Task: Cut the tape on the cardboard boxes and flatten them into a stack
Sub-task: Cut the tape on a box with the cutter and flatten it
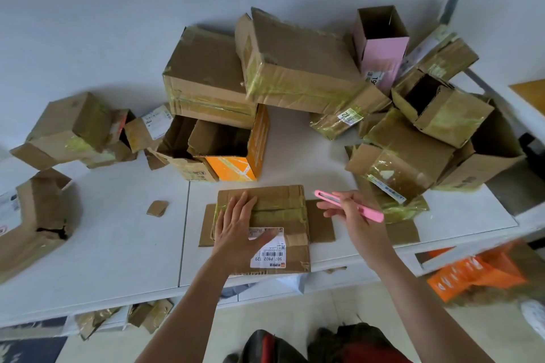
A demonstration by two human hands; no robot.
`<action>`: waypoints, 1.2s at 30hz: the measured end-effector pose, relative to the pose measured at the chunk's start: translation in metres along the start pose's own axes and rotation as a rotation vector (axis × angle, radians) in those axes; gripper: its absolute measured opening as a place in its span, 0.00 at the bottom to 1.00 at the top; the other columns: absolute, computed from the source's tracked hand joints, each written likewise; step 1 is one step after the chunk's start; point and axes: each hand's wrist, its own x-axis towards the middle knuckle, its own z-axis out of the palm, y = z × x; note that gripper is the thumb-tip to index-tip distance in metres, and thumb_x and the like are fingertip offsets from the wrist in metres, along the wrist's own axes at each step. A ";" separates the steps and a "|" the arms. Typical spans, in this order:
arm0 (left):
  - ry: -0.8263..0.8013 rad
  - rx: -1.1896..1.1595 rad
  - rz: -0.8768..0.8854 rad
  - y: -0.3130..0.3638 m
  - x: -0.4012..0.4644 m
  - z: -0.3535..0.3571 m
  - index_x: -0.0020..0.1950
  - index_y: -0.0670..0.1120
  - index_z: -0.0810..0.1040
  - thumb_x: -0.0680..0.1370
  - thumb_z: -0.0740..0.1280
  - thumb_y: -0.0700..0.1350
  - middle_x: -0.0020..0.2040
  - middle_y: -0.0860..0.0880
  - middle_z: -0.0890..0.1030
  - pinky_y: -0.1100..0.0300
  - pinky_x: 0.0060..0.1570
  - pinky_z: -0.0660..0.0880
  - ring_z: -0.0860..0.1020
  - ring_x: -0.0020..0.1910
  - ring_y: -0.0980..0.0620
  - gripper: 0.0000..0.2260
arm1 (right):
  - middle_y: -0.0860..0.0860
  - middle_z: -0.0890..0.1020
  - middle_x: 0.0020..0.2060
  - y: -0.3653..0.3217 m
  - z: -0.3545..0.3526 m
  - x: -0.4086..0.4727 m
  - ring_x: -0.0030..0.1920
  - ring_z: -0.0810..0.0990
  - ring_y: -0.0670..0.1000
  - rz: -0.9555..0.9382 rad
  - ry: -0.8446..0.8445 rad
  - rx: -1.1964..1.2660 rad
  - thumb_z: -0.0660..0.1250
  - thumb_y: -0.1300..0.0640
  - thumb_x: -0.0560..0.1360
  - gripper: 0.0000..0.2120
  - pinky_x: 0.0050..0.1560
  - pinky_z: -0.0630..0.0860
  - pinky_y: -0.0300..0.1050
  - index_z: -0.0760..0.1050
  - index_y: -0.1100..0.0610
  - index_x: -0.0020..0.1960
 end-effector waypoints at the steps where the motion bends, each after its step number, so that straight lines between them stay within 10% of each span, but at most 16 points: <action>1: -0.002 0.010 -0.004 0.001 0.000 0.001 0.80 0.55 0.49 0.56 0.34 0.85 0.81 0.56 0.46 0.52 0.75 0.36 0.41 0.79 0.54 0.58 | 0.59 0.86 0.43 0.002 0.000 0.002 0.43 0.85 0.53 0.008 0.018 0.016 0.59 0.67 0.81 0.07 0.47 0.81 0.41 0.75 0.69 0.51; 9: -0.021 -0.002 -0.013 0.003 0.002 -0.001 0.80 0.55 0.49 0.55 0.34 0.85 0.81 0.56 0.46 0.51 0.75 0.36 0.41 0.79 0.54 0.59 | 0.58 0.85 0.40 0.033 0.014 0.010 0.45 0.86 0.56 -0.003 0.039 -0.072 0.65 0.67 0.79 0.05 0.51 0.82 0.55 0.70 0.63 0.46; 36: 0.006 0.045 -0.029 0.006 0.002 0.001 0.80 0.55 0.49 0.55 0.32 0.84 0.81 0.56 0.46 0.53 0.73 0.34 0.41 0.79 0.53 0.59 | 0.50 0.84 0.39 0.034 0.012 0.008 0.43 0.84 0.52 -0.022 -0.084 -0.240 0.63 0.63 0.80 0.06 0.47 0.82 0.57 0.68 0.60 0.45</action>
